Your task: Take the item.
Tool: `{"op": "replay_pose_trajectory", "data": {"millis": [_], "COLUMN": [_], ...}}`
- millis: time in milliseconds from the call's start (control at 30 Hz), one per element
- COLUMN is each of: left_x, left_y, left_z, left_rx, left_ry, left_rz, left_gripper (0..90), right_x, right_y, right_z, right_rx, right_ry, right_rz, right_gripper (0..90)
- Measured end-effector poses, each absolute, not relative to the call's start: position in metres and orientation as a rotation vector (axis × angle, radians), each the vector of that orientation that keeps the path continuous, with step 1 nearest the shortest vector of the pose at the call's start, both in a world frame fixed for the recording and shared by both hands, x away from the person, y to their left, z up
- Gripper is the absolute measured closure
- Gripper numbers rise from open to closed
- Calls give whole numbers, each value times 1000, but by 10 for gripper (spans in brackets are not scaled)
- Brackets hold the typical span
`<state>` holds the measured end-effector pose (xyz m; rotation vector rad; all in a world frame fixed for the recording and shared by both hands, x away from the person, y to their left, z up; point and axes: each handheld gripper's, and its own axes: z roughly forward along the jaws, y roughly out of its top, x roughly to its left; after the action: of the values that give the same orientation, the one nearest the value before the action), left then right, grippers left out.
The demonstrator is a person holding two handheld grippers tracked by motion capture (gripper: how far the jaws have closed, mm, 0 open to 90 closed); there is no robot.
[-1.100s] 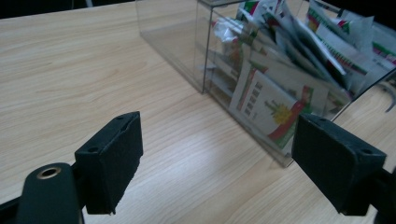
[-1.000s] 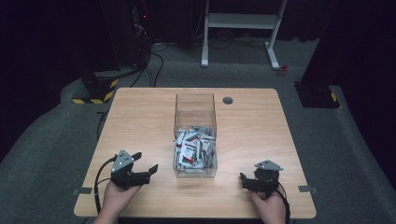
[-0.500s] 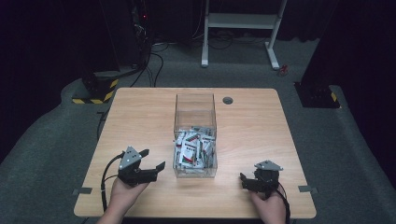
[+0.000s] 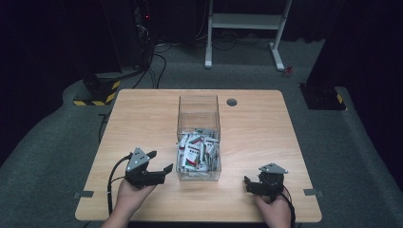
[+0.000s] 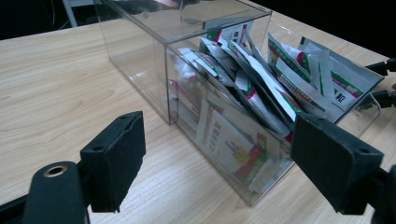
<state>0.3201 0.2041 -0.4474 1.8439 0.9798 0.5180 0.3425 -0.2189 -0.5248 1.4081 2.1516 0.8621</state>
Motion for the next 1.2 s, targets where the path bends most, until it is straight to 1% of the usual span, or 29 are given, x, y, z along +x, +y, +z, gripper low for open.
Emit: {"op": "replay_pose_trajectory", "data": {"millis": [1200], "left_x": [336], "left_y": [162], "left_z": [-427], "left_rx": [1905], "left_ry": [894], "left_rz": [486], "left_gripper": [225], "right_x": [342], "right_y": [-218], "right_z": [-525], "right_rx": [1403], "right_ry": [2163], "right_rz": [867], "right_gripper": [91]}}
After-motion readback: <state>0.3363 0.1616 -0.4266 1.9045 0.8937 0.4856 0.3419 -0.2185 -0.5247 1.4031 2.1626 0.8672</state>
